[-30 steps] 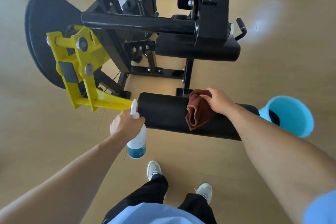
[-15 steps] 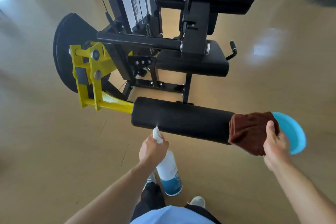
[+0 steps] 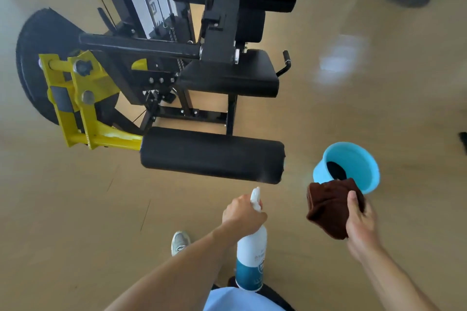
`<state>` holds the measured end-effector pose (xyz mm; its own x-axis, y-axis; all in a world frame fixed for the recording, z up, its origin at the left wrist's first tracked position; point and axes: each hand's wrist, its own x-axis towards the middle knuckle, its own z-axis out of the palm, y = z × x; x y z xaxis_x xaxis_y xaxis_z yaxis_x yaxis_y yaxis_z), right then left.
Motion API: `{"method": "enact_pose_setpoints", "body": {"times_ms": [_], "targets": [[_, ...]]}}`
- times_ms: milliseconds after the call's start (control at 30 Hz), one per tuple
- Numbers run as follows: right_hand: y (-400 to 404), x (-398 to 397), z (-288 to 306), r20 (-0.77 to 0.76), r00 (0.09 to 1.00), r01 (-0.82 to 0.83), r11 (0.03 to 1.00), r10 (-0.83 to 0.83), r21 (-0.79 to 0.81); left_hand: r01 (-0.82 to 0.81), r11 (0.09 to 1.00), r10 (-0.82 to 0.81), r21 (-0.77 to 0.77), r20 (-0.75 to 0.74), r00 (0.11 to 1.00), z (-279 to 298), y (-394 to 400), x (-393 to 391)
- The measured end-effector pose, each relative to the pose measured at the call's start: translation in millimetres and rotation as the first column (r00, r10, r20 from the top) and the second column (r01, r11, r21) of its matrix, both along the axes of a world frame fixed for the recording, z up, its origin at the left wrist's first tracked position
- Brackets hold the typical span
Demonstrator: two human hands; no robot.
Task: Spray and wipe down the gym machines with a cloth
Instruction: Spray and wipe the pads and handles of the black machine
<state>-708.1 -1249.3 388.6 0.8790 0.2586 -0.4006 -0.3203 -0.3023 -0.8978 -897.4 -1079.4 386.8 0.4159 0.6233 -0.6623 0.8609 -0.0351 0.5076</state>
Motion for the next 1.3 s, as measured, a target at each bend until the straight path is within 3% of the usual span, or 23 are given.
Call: {"method": "enact_pose_setpoints", "body": {"times_ms": [233,333,400,500,567,600,633,700,867,1000,1133,1233,1300], "targets": [[9,5,11,0.008,0.996,-0.086,0.994,0.085,0.061,0.111,0.994,-0.111,-0.015,-0.012,0.994,-11,-6,3],[30,-7,19,0.161,0.946,-0.275,0.960,0.281,-0.054,0.111,0.993,-0.112,0.030,0.022,0.993,-16,4,-10],[49,-20,18,0.326,0.812,-0.457,0.875,0.484,-0.159,0.093,0.993,-0.096,0.077,0.038,0.995,-19,15,-22],[94,-31,-12,0.561,0.397,-0.621,0.663,0.726,-0.418,-0.033,0.994,0.030,0.106,0.031,0.999,-23,39,-47],[124,-26,-40,0.484,0.125,-0.495,0.477,0.866,-0.726,-0.134,0.983,0.130,0.122,0.039,0.991,-24,56,-63],[142,-27,-50,0.390,0.063,-0.419,0.379,0.919,-0.825,-0.196,0.971,0.192,0.138,0.042,0.980,-27,68,-74],[155,-25,-62,0.304,0.054,-0.370,0.302,0.951,-0.878,-0.260,0.953,0.257,0.156,0.038,0.966,-29,81,-84],[173,-21,-73,0.239,0.094,-0.318,0.257,0.966,-0.913,-0.379,0.905,0.383,0.191,0.015,0.924,-30,109,-103],[210,-20,-75,0.309,0.026,-0.327,0.300,0.951,-0.896,-0.510,0.825,0.538,0.244,-0.062,0.841,-37,187,-151],[259,-66,-75,0.445,0.072,-0.428,0.430,0.893,-0.795,-0.463,0.851,0.504,0.246,-0.141,0.852,-42,226,-168],[340,-145,-72,0.521,0.046,-0.549,0.457,0.852,-0.699,-0.510,0.856,0.515,0.082,-0.049,0.856,-54,251,-191],[417,-219,-73,0.513,-0.074,-0.592,0.376,0.855,-0.713,-0.515,0.856,0.517,-0.046,0.042,0.855,-62,260,-208],[448,-245,-72,0.454,-0.105,-0.581,0.316,0.885,-0.750,-0.503,0.860,0.508,-0.082,0.048,0.860,-67,265,-217]]}}
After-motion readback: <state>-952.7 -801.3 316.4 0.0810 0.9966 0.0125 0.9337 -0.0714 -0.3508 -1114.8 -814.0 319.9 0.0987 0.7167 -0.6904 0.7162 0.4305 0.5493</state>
